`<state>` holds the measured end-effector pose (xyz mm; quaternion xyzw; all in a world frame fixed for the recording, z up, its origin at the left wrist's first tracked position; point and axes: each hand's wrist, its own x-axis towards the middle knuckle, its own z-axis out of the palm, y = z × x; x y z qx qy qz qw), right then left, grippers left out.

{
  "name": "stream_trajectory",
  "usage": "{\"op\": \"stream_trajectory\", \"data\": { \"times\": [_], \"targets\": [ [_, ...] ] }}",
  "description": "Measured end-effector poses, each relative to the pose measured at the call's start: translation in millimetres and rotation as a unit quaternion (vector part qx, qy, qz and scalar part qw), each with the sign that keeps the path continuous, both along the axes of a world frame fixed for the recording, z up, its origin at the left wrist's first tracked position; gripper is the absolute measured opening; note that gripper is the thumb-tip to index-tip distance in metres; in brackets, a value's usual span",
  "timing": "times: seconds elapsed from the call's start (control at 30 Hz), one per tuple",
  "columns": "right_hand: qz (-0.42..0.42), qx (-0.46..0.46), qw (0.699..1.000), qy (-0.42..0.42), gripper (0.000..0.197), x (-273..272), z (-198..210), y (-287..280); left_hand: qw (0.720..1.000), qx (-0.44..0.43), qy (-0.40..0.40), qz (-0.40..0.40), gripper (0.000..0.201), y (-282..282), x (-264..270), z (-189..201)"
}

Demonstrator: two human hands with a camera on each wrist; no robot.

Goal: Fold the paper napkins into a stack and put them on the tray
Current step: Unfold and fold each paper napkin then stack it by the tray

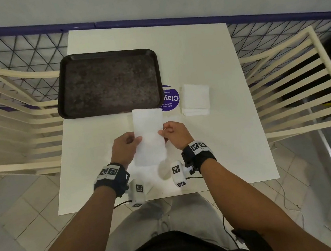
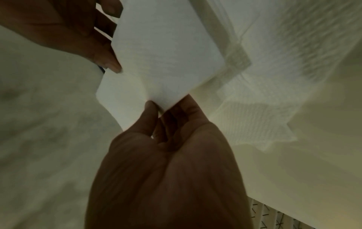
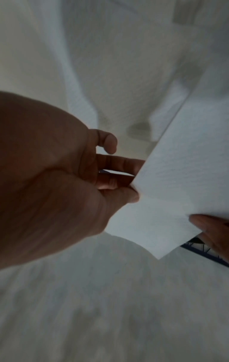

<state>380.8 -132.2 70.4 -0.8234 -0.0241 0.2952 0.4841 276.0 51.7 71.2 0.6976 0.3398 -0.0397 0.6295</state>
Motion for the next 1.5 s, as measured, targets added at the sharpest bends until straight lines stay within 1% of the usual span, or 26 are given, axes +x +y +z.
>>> {"op": "stream_trajectory", "data": {
  "times": [0.1, 0.17, 0.3, 0.37, 0.43, 0.5, 0.53, 0.57, 0.63, 0.7, 0.73, 0.8, 0.87, 0.93, 1.03, 1.17, 1.27, 1.33, 1.4, 1.5],
  "targets": [
    [-0.01, 0.011, 1.0, -0.002, 0.017, 1.5, -1.2, -1.1, 1.0, -0.021, -0.003, 0.0, 0.011, 0.9, -1.1, 0.1],
    [-0.007, 0.013, 1.0, -0.006, 0.017, 1.3, 1.0, -1.0, 0.999, -0.034, -0.004, 0.007, 0.01, 0.5, -0.3, 2.8],
    [0.044, 0.02, 0.999, -0.013, 0.018, -0.8, 6.3, -3.4, 0.999, -0.039, -0.01, 0.024, 0.01, 1.7, 1.3, 4.8],
    [0.057, 0.03, 0.997, -0.03, 0.015, -1.4, 8.7, -4.6, 0.998, -0.049, -0.011, 0.032, 0.014, 2.1, 1.9, 6.0],
    [0.047, 0.028, 0.998, -0.025, 0.024, -1.6, 11.6, -4.7, 0.997, -0.062, -0.013, 0.037, 0.022, 1.2, 3.0, 6.7],
    [0.024, 0.023, 0.999, 0.009, 0.038, -0.9, 15.9, -3.8, 0.996, -0.079, -0.009, 0.044, 0.03, -0.1, 3.6, 9.9],
    [0.009, 0.028, 0.999, 0.033, 0.041, -0.5, 18.0, -2.8, 0.995, -0.085, -0.008, 0.046, 0.034, -0.3, 3.9, 10.7],
    [-0.003, 0.04, 0.998, 0.053, 0.041, 0.1, 20.2, -1.9, 0.995, -0.089, -0.006, 0.047, 0.038, -0.4, 4.7, 11.4],
    [-0.015, 0.057, 0.996, 0.063, 0.029, 2.2, 21.4, -0.8, 0.994, -0.098, -0.01, 0.053, 0.045, -1.2, 4.5, 12.8],
    [-0.001, 0.05, 0.998, 0.023, 0.011, 3.6, 17.0, -0.6, 0.992, -0.105, -0.013, 0.063, 0.045, -1.2, 4.7, 12.6],
    [0.011, 0.048, 0.999, -0.002, 0.007, 4.0, 13.0, -1.2, 0.991, -0.11, -0.013, 0.071, 0.043, -0.7, 5.8, 12.2],
    [0.016, 0.051, 0.998, -0.019, 0.018, 4.0, 7.0, -1.0, 0.989, -0.12, -0.015, 0.083, 0.029, -0.8, 8.0, 10.3],
    [0.005, 0.058, 0.998, -0.012, 0.027, 3.4, 5.6, 0.4, 0.992, -0.095, -0.007, 0.078, 0.012, 1.1, 9.4, 3.3],
    [0.0, 0.065, 0.998, -0.004, 0.031, 3.8, 6.8, 1.6, 0.998, -0.038, 0.01, 0.046, 0.019, 3.6, 9.6, -4.9],
    [0.013, 0.063, 0.998, -0.011, 0.034, 5.3, 9.0, 3.2, 1.0, 0.011, 0.01, 0.011, 0.014, 3.7, 8.7, -6.4],
    [0.058, 0.013, 0.998, -0.035, 0.03, 6.6, 21.1, 8.6, 0.998, 0.048, -0.025, -0.021, 0.007, 0.3, 10.2, 1.8],
    [0.086, 0.006, 0.994, -0.072, 0.018, 4.6, 24.7, 15.9, 0.994, 0.083, -0.05, -0.051, 0.005, -4.4, 11.4, 8.3],
    [0.089, 0.001, 0.992, -0.092, 0.012, 4.0, 24.6, 20.0, 0.99, 0.112, -0.059, -0.06, 0.007, -7.1, 11.4, 12.5],
    [0.082, -0.007, 0.992, -0.09, 0.011, 6.3, 25.4, 19.3, 0.988, 0.132, -0.065, -0.054, 0.01, -7.6, 10.5, 14.5],
    [0.058, -0.012, 0.995, -0.081, 0.016, 14.5, 23.4, 9.8, 0.985, 0.152, -0.073, -0.022, 0.013, -6.4, 8.7, 16.1]
  ]
}}
